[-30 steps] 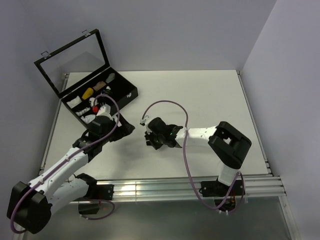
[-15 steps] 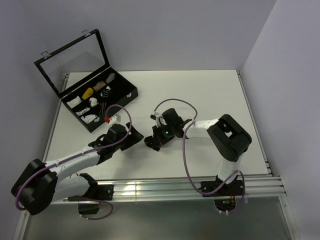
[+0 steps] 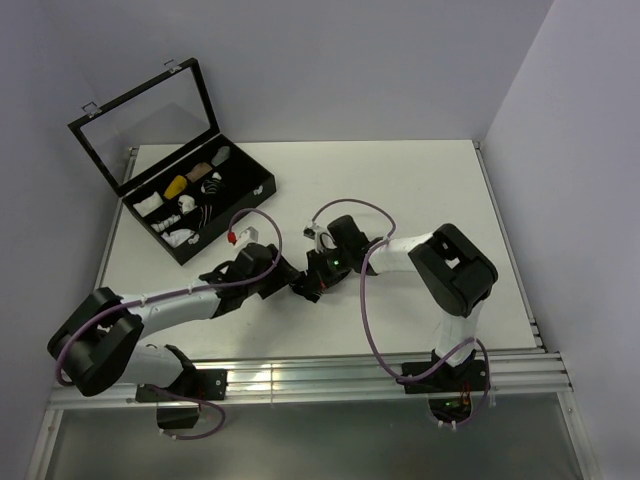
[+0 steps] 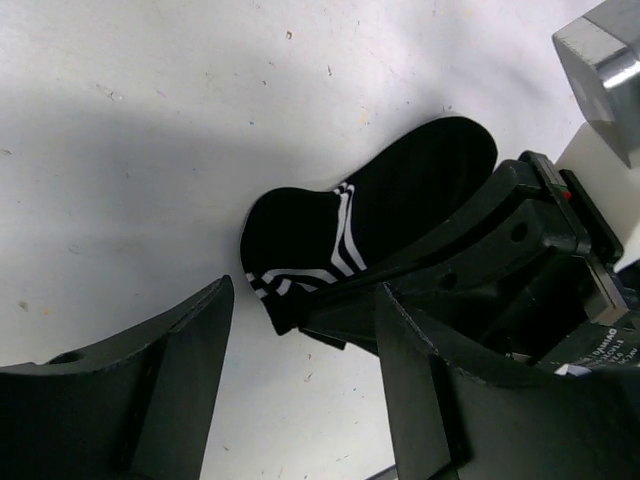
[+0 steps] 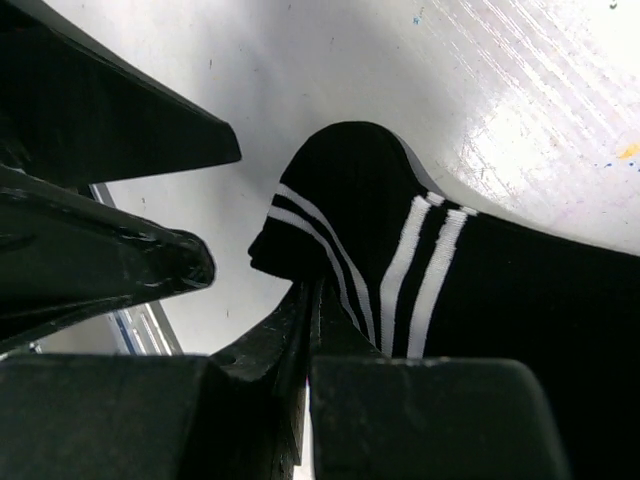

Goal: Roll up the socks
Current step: Roll the sock at the center of the board.

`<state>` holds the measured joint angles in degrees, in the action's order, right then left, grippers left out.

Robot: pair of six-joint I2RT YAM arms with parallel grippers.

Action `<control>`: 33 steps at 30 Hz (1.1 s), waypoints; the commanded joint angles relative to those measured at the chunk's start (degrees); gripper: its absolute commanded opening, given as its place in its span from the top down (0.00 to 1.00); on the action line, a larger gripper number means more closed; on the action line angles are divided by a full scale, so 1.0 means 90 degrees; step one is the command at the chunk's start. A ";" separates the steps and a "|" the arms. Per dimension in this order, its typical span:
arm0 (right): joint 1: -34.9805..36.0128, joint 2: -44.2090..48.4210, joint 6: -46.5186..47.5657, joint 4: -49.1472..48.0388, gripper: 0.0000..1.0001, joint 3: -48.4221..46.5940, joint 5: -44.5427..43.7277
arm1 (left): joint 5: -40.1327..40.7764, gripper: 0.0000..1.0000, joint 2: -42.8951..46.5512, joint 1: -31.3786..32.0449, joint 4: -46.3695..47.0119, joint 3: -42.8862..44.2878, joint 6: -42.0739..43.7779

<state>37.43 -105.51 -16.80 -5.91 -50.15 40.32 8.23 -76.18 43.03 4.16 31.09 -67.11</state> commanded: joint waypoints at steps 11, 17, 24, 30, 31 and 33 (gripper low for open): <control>-0.0204 -0.0219 -0.0038 -0.0046 1.00 -0.0180 0.0091 | -0.0162 0.42 -0.0314 0.0112 0.0065 0.0168 -0.0531; -0.0204 -0.0239 -0.0048 -0.0056 1.00 -0.0189 0.0071 | -0.0319 0.45 -0.0588 0.0112 0.0016 0.0344 -0.0570; -0.0204 -0.0259 -0.0048 -0.0046 1.00 -0.0199 0.0071 | -0.0299 0.54 -0.0647 0.0112 0.0055 0.0354 -0.0688; -0.0204 -0.0259 -0.0048 -0.0027 1.00 -0.0199 0.0052 | -0.0328 0.62 -0.0783 0.0102 -0.0004 0.0539 -0.0717; -0.0204 -0.0259 -0.0048 -0.0046 1.00 -0.0190 0.0061 | -0.0348 0.62 -0.0822 0.0112 -0.0013 0.0559 -0.0717; -0.0204 -0.0259 -0.0048 -0.0046 1.00 -0.0199 0.0062 | -0.0348 0.65 -0.0852 0.0112 -0.0043 0.0598 -0.0717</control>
<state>36.12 -106.34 -17.58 -6.33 -50.48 41.87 5.61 -83.20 43.70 3.55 34.37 -72.73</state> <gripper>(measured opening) 0.020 0.364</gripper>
